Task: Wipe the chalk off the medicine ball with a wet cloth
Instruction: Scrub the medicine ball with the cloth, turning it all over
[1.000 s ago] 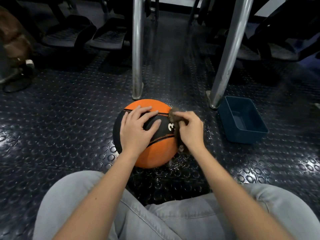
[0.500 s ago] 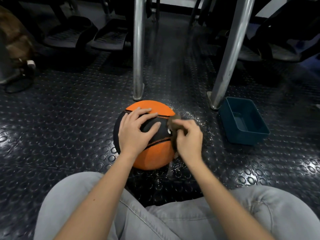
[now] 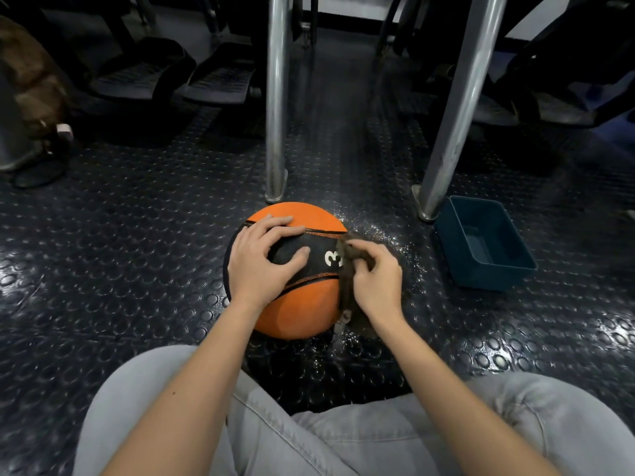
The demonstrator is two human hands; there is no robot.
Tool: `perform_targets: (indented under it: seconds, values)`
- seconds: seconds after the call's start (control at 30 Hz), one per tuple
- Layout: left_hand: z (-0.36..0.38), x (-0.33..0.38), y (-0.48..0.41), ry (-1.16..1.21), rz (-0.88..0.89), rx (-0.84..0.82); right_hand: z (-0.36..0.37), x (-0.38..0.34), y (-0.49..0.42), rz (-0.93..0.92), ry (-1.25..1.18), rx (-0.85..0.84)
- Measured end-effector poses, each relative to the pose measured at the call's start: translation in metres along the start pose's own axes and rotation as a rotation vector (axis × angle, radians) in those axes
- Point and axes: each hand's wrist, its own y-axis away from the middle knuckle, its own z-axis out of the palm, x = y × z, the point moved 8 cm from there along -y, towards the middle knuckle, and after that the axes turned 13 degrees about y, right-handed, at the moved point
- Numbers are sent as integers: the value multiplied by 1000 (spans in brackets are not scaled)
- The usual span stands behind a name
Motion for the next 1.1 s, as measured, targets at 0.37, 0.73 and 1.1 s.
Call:
perform_targets:
  seconds: [0.37, 0.73, 1.1]
  values:
    - [-34, -26, 7, 309, -334, 379, 5, 41, -24, 132, -98, -203]
    - [-10, -109, 50, 665, -1153, 355, 22, 66, -7, 416, -302, -343]
    - [70, -74, 61, 970, -1305, -7, -72, 43, -41, 191, -149, -112]
